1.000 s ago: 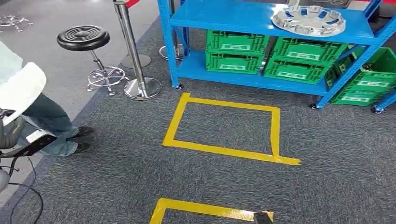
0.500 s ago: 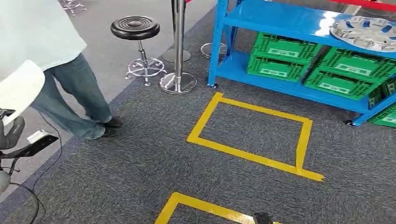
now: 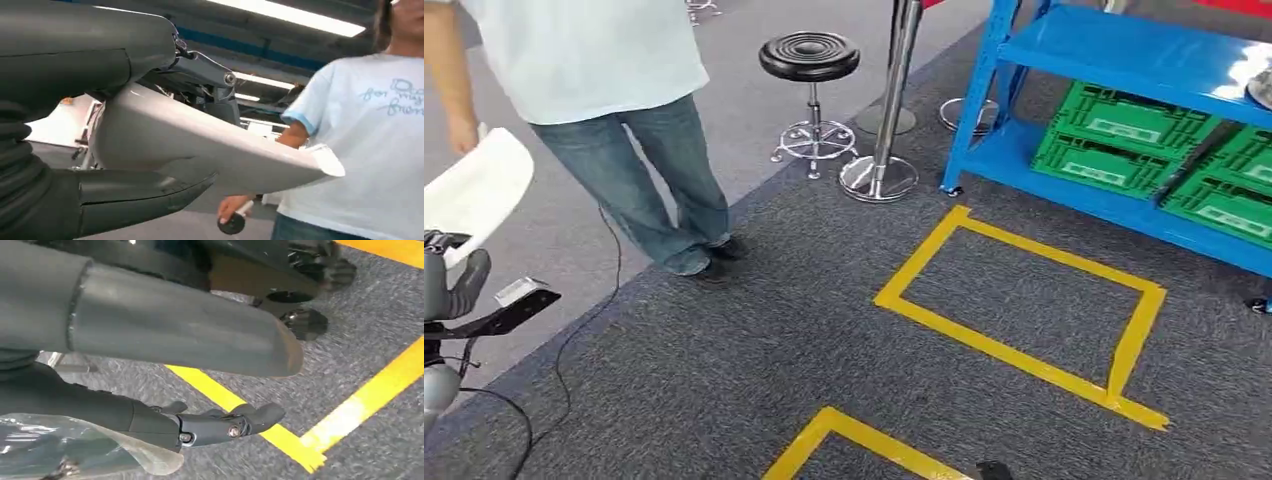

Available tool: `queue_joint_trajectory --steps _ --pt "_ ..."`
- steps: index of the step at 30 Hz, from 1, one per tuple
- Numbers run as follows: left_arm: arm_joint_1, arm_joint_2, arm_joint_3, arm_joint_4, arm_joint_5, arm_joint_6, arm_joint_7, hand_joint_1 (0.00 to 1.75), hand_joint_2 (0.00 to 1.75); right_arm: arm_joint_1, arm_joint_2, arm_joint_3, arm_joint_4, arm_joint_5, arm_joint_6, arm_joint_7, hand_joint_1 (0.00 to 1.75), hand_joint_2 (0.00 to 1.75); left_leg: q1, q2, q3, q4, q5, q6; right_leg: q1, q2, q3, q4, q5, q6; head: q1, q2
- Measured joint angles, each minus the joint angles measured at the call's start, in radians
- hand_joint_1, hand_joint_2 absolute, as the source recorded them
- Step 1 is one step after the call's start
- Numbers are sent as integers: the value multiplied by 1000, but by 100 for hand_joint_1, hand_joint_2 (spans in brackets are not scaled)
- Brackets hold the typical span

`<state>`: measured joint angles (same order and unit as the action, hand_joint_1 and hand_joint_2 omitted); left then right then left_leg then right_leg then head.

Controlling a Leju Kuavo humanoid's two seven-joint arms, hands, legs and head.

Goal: Take the parts from the cabinet and place them on the table.

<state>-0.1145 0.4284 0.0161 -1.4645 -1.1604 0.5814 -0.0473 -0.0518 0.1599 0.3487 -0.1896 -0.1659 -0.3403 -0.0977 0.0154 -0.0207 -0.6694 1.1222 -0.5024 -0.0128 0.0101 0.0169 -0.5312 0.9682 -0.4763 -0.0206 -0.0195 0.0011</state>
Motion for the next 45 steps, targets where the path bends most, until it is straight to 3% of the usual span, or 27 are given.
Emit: queue_joint_trajectory --steps 3,4,6,7,8,9,12,13,14,15,17,19,21,22,23,24,28,30,31,33,34,35,37,38,39,43,45 --pt "-19 -18 -18 20 -6 2 -11 175 175 5 -4 0 3 -9 -15 16 0 0 5 10 -74 191 -80 -13 0 -50 -6 4 -2 -1 0 0" --pt "-25 -22 -28 29 -13 2 -11 175 175 5 -8 -1 4 -14 -24 27 0 0 6 12 -64 182 -65 -16 0 -66 -9 6 -3 1 -1 0" --pt "-40 -30 -43 36 -20 2 -11 175 175 5 -13 -6 6 -22 -39 50 0 0 9 27 13 50 7 -19 -2 -94 -12 16 -8 6 0 0" --pt "-47 -31 -48 38 -22 2 -11 175 175 5 -16 -8 7 -24 -48 63 0 0 9 53 71 -48 44 -20 -2 -106 -13 25 -14 12 0 0" --pt "-54 -37 -53 40 -22 2 -8 175 175 5 -27 -9 9 -26 -57 79 0 0 -5 96 87 -80 12 -12 3 -116 -16 30 -20 19 -2 0" --pt "-59 -40 -58 41 -22 3 -6 175 175 6 -32 -9 11 -26 -66 98 0 0 -4 81 86 -87 26 2 7 -124 -20 41 -25 25 0 0" --pt "-52 -56 -71 41 -26 4 4 175 175 12 -52 -13 20 -31 -98 149 0 0 -8 48 77 -81 27 18 4 -149 -13 41 -25 31 0 0" --pt "-47 -63 -77 40 -34 1 9 175 175 16 -59 -15 21 -35 -110 166 0 0 -2 39 78 -85 31 27 -2 -131 -20 47 -37 42 -1 0" --pt "-45 -71 -84 37 -40 -3 13 175 175 19 -72 -16 25 -39 -120 184 0 0 -1 32 76 -85 33 30 -5 -69 -32 73 -61 50 1 0" --pt "-47 -83 -92 37 -48 -7 21 175 175 22 -75 -17 29 -42 -129 200 0 0 -1 23 74 -85 36 35 -7 -38 -57 132 -96 51 1 0" --pt "-46 -106 -112 37 -56 -9 31 175 175 31 -89 -22 38 -48 -142 226 0 0 -2 -2 66 -84 39 40 -7 -20 -139 301 -167 53 1 0" --pt "-46 -122 -130 37 -58 -11 37 175 175 37 -100 -24 43 -53 -153 243 0 0 -5 -29 63 -84 42 43 -5 -17 -176 363 -168 46 0 0" --pt "-48 -128 -137 36 -60 -11 38 175 175 39 -109 -25 47 -58 -157 251 0 0 -6 -57 63 -84 44 42 -4 -6 -124 245 -85 36 0 0" --pt "-53 -130 -140 35 -60 -11 38 175 175 38 -111 -26 47 -58 -157 252 0 0 -5 -69 64 -84 45 41 -4 16 -79 151 -38 29 1 0" --pt "-60 -132 -143 32 -60 -13 40 175 175 36 -115 -26 48 -59 -157 253 0 0 -1 -81 62 -84 47 38 -5 73 -42 66 -18 25 0 0" --pt "-71 -135 -145 31 -57 -14 41 175 175 37 -116 -26 49 -59 -157 253 0 0 -5 -93 56 -82 50 33 -12 98 -22 49 -24 25 -1 0" --pt "-91 -143 -153 29 -53 -17 41 175 175 29 -115 -27 48 -49 -154 212 0 0 3 -151 41 -94 71 0 -9 45 -17 29 -15 23 -1 0" --pt "-102 -145 -156 29 -54 -19 40 175 175 26 -110 -25 47 -37 -147 165 0 0 -6 -42 13 -28 10 2 -11 11 -14 14 -5 12 -11 0" --pt "-110 -148 -159 29 -53 -19 40 175 175 27 -109 -24 47 -33 -142 147 0 0 -6 -13 -16 42 -30 -2 -8 -6 -15 14 -4 11 -12 0" --pt "-112 -152 -164 30 -53 -19 38 175 175 27 -106 -24 47 -28 -132 117 0 0 -4 8 -68 183 -88 -6 -3 -40 -16 16 -7 8 -11 0" --pt "-111 -153 -166 30 -53 -18 37 175 175 26 -102 -24 46 -28 -132 99 0 0 -4 10 -72 202 -86 -7 -3 -56 -16 17 -8 7 -12 0" --pt "-112 -154 -167 30 -53 -18 37 175 175 26 -99 -23 44 -27 -131 79 0 0 -4 12 -54 178 -63 -8 -2 -71 -17 19 -9 6 -12 0" --pt "-113 -153 -168 30 -53 -18 37 175 175 20 -90 -23 41 -26 -130 57 0 0 -6 31 39 11 19 -4 -2 -98 -14 23 -14 8 -12 0" --pt "-115 -153 -168 30 -53 -18 37 175 175 18 -88 -23 39 -26 -130 53 0 0 -12 77 86 -78 41 4 -1 -110 -12 26 -17 11 -12 0" --pt "-120 -153 -169 30 -53 -18 37 175 175 18 -86 -23 39 -26 -130 51 0 0 -29 117 95 -100 24 13 6 -121 -15 30 -20 16 -12 0" --pt "-121 -150 -171 30 -53 -17 37 175 175 14 -82 -23 34 -26 -129 35 0 0 -25 60 85 -110 39 40 8 -168 -10 30 -24 30 -11 0" --pt "-122 -149 -171 27 -52 -16 37 175 175 14 -82 -23 33 -21 -128 -7 0 0 -14 40 85 -116 48 49 0 -68 -37 80 -70 45 -7 0"
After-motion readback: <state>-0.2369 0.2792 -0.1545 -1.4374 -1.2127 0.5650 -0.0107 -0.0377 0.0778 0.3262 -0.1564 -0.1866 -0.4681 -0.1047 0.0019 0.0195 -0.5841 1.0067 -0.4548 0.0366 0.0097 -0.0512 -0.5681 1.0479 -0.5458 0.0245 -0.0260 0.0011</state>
